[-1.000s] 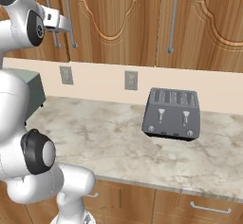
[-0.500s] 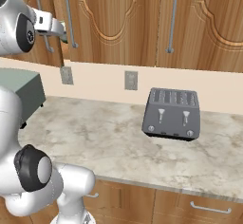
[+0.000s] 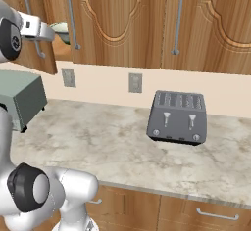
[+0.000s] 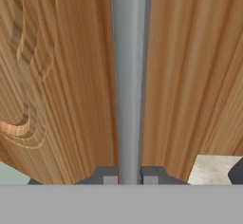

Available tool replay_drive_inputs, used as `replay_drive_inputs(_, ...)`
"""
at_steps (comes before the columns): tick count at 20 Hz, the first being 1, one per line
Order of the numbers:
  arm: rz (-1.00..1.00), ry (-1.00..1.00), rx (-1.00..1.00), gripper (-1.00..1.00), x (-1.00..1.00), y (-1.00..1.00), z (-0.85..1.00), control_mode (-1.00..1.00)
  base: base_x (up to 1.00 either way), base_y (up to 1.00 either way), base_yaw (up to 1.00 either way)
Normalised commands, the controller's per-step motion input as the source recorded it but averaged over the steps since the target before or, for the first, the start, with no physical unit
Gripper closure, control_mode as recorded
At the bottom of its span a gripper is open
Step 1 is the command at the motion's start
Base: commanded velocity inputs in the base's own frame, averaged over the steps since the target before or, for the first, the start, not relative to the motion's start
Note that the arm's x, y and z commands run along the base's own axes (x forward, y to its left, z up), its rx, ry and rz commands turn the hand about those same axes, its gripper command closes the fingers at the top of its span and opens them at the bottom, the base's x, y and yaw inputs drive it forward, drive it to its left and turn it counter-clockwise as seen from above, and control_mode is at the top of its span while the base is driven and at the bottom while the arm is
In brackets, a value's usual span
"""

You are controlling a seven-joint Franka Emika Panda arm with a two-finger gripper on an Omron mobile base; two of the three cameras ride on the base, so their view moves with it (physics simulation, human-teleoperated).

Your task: Move the bowls from the cabinet to the plates on the dining table.

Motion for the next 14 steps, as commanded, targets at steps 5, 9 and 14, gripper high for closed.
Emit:
replay_drive_inputs(5,0.0,0.0,0.0,1.0,-0.46,0.41,0.0,-1.0,0.0,0.0,0.0)
replay_drive_inputs(9,0.0,0.0,0.0,1.0,-0.35,0.46,0.0,-1.0,0.0,0.0,0.0)
replay_drive_inputs(14,0.0,0.0,0.0,1.0,-0.25,0.49,0.0,-1.0,0.0,0.0,0.0)
